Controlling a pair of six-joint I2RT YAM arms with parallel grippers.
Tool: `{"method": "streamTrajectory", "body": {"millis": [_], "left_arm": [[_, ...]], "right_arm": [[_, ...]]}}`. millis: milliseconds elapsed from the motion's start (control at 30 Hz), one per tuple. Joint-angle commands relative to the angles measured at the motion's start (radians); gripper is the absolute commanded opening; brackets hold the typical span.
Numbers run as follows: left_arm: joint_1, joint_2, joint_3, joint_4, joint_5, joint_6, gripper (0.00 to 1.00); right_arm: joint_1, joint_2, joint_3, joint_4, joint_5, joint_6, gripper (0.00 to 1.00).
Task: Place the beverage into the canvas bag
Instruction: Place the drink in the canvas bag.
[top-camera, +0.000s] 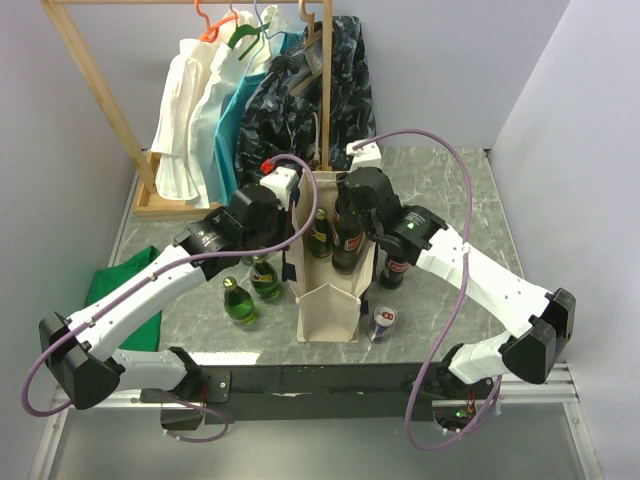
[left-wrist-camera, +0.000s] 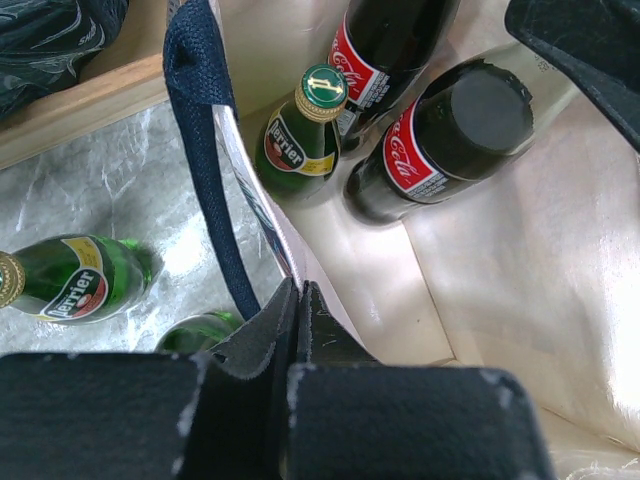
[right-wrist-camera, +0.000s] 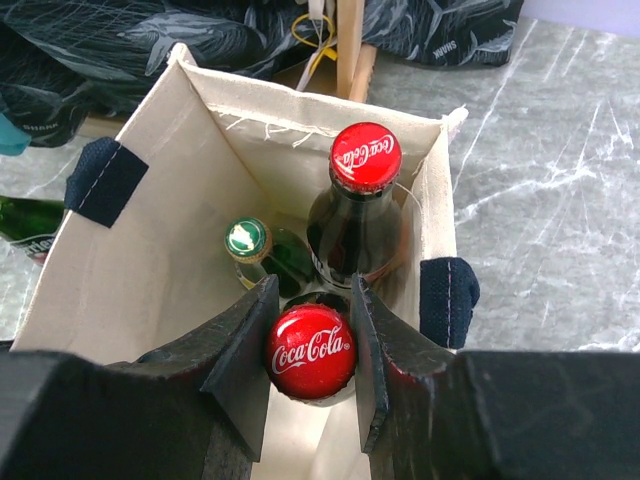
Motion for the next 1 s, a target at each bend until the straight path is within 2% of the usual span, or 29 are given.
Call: {"method": "streamTrajectory", "body": {"millis": [0,967], "left_arm": [[-0.001,-0.006,0.033,0.014,-0.008,0.011,0.01],[-0.001,-0.005,0.033,0.01,-0.024,0.012,0.01]], "right_arm": [[0.006,-0.091,0.027,0.219,0.063,0.008,0.0],[0.007,-0.044,-0.065,0.173,0.041,0.057,0.0]]}}
